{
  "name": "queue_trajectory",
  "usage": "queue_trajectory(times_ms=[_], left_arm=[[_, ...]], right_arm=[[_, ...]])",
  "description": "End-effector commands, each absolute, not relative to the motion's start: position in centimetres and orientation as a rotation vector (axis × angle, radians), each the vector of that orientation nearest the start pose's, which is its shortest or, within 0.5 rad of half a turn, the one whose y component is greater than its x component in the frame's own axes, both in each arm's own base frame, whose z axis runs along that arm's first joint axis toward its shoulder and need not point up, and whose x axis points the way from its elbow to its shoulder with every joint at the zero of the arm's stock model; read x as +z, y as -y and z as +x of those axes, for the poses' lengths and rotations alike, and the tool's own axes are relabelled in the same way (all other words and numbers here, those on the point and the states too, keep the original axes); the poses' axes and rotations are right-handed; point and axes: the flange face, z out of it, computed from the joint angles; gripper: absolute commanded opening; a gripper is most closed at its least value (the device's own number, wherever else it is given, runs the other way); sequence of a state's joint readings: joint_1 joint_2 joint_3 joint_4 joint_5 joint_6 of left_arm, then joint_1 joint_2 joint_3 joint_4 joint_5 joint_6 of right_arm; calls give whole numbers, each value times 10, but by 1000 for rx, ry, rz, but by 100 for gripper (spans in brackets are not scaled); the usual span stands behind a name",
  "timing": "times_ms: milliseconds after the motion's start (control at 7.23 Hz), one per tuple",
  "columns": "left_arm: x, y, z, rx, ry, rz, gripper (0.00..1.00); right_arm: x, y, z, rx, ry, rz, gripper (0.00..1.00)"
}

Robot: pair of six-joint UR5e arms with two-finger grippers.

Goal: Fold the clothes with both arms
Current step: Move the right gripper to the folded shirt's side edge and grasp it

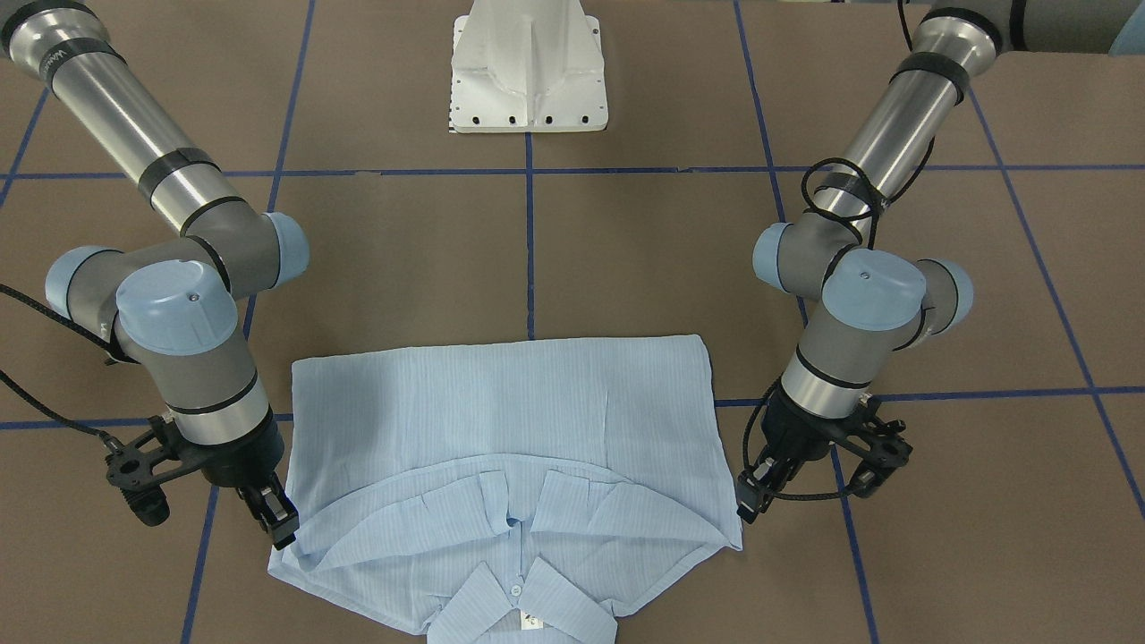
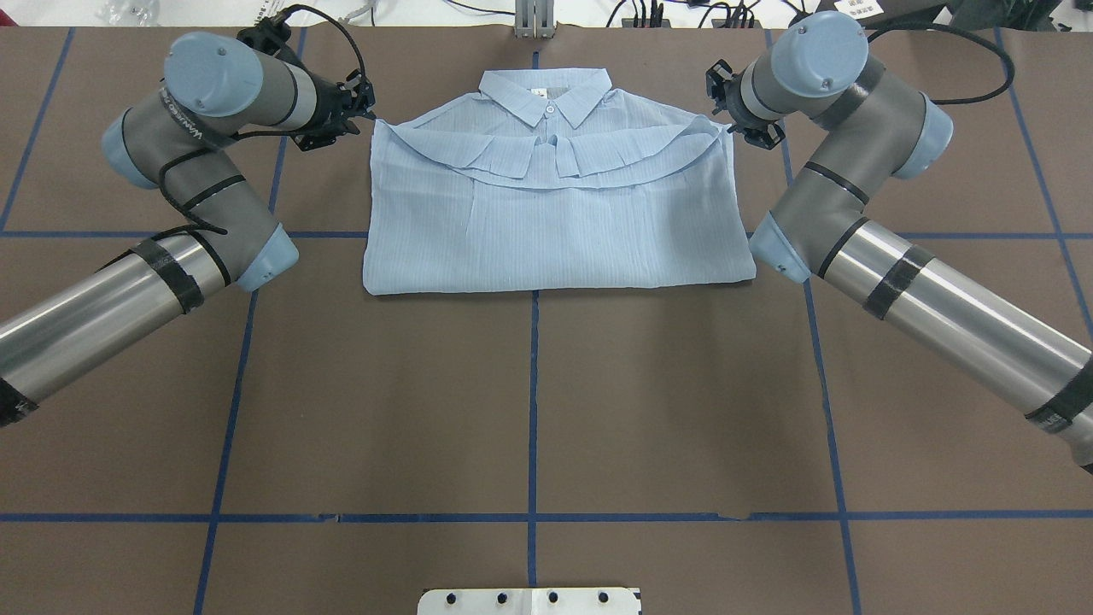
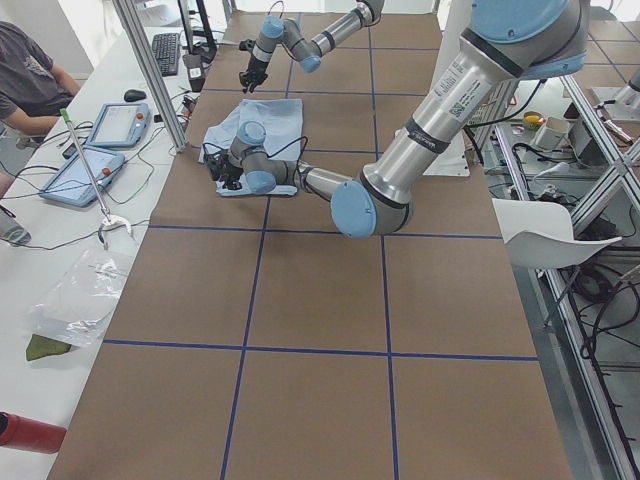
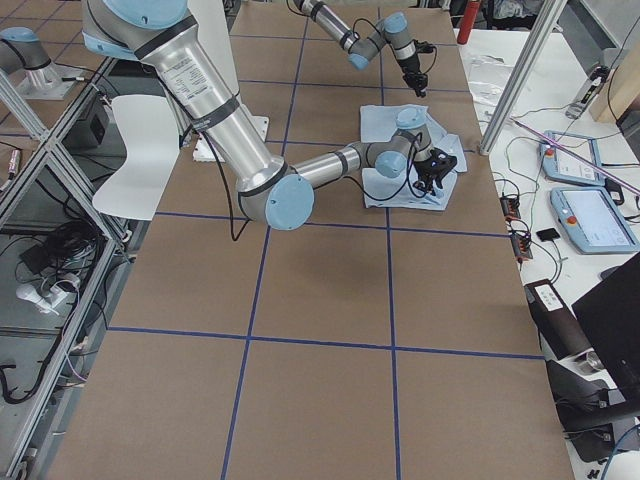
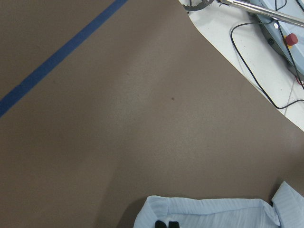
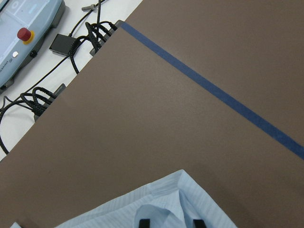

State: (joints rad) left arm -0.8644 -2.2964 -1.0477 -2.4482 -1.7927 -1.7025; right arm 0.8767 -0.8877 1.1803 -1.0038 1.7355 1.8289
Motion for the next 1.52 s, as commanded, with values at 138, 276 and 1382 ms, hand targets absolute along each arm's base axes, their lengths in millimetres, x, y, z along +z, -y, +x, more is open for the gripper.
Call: queue_trajectory(times_ms=[138,276,1382], left_arm=[[353,680,429,-770,-1117,221,59],[355,679,427,-770,-1116,222,59],[364,675,423,-773,-1106,222,59]], right_arm=[[354,624,-409,949,978,110,48],[375,566,-399,920,992,84,53],[431,477,-418,846,933,30,54]])
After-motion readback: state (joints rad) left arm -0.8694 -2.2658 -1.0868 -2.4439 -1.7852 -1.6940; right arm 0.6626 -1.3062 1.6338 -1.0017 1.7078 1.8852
